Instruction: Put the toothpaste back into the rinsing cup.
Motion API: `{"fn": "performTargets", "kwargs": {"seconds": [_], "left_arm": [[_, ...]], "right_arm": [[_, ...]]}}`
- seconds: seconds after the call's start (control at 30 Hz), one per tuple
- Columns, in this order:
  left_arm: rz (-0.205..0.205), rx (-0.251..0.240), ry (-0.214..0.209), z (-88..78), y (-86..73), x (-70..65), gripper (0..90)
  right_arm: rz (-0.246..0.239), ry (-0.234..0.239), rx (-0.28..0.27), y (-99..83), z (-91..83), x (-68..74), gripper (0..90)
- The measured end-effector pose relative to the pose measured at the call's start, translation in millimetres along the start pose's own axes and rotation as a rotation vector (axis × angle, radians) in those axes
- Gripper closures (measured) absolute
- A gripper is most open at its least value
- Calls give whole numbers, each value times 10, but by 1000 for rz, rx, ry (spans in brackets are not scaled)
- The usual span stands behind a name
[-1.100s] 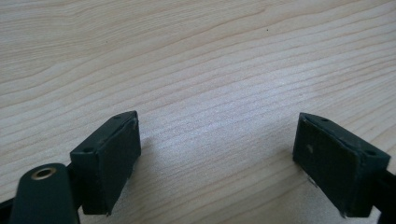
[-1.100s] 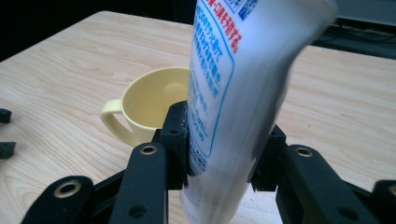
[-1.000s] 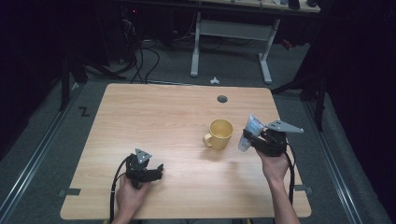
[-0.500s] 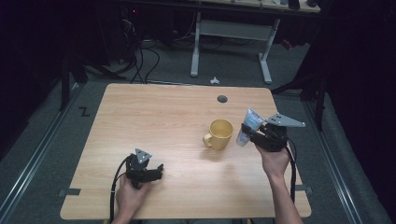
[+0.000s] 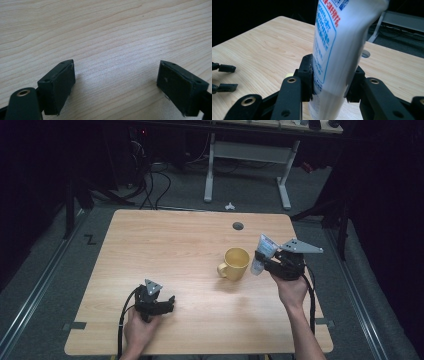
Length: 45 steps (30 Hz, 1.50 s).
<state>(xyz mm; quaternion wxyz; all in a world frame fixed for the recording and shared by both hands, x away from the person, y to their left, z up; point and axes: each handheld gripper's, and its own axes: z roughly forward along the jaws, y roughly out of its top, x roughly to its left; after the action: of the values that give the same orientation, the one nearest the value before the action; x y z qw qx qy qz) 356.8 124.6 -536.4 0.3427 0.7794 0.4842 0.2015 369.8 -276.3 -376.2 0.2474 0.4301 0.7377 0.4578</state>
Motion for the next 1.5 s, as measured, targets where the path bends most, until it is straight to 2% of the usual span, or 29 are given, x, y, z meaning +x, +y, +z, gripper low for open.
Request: {"fn": "performTargets", "kwargs": {"seconds": [0.83, 0.97, 1.5], "left_arm": [[1, 0, 0, -1, 0, 0, 153], [1, 0, 0, -1, 0, -1, 153], [2, 1, -1, -1, -1, -1, 153]], "right_arm": [[1, 38, -10, 240, 210, 73, 650], [-15, 36, -11, 294, 265, 101, 649], [-26, 38, 9, 304, 425, 127, 649]]}}
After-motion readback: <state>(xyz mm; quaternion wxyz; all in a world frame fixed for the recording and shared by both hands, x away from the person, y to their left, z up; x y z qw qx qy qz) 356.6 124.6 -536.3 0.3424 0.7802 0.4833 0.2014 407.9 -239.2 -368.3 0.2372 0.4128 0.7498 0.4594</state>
